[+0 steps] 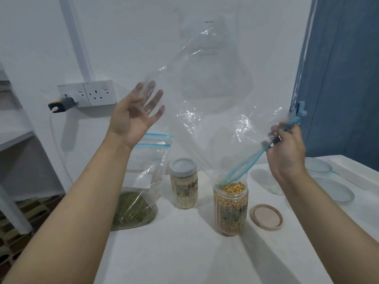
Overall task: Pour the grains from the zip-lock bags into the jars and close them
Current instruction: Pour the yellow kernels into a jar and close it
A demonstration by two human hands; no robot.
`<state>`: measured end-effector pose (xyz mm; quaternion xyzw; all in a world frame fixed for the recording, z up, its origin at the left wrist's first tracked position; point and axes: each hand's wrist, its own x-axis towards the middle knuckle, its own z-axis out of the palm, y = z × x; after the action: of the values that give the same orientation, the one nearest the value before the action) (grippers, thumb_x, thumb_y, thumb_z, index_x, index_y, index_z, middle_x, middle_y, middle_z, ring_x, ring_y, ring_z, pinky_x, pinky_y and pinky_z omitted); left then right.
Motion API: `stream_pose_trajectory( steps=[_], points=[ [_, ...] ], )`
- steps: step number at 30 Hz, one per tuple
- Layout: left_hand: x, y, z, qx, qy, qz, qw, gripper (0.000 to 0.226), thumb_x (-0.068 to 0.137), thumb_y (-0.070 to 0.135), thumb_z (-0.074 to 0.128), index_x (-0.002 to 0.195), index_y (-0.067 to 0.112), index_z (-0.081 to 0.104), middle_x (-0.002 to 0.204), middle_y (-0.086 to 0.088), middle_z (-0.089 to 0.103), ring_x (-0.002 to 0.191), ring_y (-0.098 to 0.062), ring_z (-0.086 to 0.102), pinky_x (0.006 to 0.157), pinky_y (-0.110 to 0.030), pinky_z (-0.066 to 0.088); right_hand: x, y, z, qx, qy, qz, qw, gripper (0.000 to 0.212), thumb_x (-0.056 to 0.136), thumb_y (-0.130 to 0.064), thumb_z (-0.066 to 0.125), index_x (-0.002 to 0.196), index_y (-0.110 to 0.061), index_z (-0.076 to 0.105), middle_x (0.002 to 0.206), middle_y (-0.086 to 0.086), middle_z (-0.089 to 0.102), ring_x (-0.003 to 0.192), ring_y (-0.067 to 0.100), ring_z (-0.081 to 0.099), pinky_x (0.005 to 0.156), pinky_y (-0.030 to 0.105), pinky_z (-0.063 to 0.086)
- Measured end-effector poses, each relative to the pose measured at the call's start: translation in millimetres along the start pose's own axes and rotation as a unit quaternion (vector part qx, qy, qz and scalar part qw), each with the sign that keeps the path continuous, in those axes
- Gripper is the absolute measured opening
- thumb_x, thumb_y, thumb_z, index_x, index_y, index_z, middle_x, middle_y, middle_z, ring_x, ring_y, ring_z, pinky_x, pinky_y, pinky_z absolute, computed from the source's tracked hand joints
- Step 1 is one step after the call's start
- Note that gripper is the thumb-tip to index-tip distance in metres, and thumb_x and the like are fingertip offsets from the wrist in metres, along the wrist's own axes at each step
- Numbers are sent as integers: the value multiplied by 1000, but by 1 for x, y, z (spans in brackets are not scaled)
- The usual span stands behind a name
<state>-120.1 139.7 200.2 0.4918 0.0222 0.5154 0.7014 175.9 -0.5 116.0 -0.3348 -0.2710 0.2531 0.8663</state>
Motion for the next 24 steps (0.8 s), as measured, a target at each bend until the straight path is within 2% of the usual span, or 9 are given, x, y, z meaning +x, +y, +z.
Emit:
stream_pose_trajectory(
  steps=[2, 5, 8, 12, 16, 20, 22, 24],
  points=[
    [-4, -1, 0, 4, -5, -7, 1000, 33, 88, 6, 42, 116, 20, 55, 124, 0, 66, 120, -23, 61, 106, -44, 44, -2, -1, -3, -23, 4, -12, 1000, 38, 100, 1, 33, 91, -29, 54, 76, -9, 54, 66, 7, 45, 68, 25, 37],
    [-6, -2, 1, 128, 25, 19, 991, 21, 101, 12, 47, 115, 23, 58, 133, 0, 63, 120, -24, 61, 103, -42, 49, -10, -5, -7, -151, 1, -70, 986, 25, 104, -10, 42, 98, -32, 54, 87, -13, 63, 82, 3, 57, 79, 25, 43],
    [-7, -4, 3, 223, 74, 48, 971, 17, 103, 23, 50, 115, 33, 57, 122, 0, 65, 106, -25, 67, 93, -42, 55, -18, -7, -12, -205, 5, -103, 973, 17, 102, -18, 53, 101, -34, 56, 96, -15, 71, 99, 3, 63, 81, 27, 47],
    [-8, -14, 4, 224, 143, 117, 957, 18, 100, 20, 55, 116, 28, 53, 96, -2, 68, 87, -20, 70, 86, -37, 58, -24, -9, -17, -193, 8, -104, 976, 20, 101, -16, 54, 99, -35, 59, 87, -10, 73, 94, 8, 67, 75, 24, 55],
    [-7, -19, 3, 192, 175, 121, 958, 26, 95, 14, 64, 115, 20, 49, 100, -6, 69, 87, -18, 70, 83, -32, 57, -27, -12, -22, -204, 15, -114, 972, 21, 102, -12, 52, 101, -32, 59, 84, -7, 71, 91, 10, 67, 75, 23, 56],
    [-5, -23, 4, 179, 175, 105, 962, 16, 98, 18, 59, 112, 12, 54, 97, -2, 71, 84, -16, 71, 79, -29, 56, -26, -11, -22, -205, 31, -108, 972, 26, 103, -10, 50, 98, -35, 57, 82, -8, 67, 89, 11, 65, 75, 23, 55],
    [-5, -24, 6, 173, 190, 108, 960, 6, 101, 17, 54, 104, 14, 56, 91, 0, 72, 81, -15, 70, 78, -29, 56, -28, -10, -22, -200, 43, -104, 973, 27, 103, -12, 49, 98, -37, 55, 84, -7, 67, 90, 11, 64, 76, 25, 55],
    [-5, -24, 7, 155, 217, 123, 956, 6, 102, 19, 52, 99, 16, 56, 87, 1, 71, 74, -14, 68, 76, -28, 55, -30, -9, -23, -191, 54, -99, 975, 27, 103, -13, 48, 98, -38, 54, 87, -7, 66, 91, 12, 64, 77, 26, 54]
  ],
)
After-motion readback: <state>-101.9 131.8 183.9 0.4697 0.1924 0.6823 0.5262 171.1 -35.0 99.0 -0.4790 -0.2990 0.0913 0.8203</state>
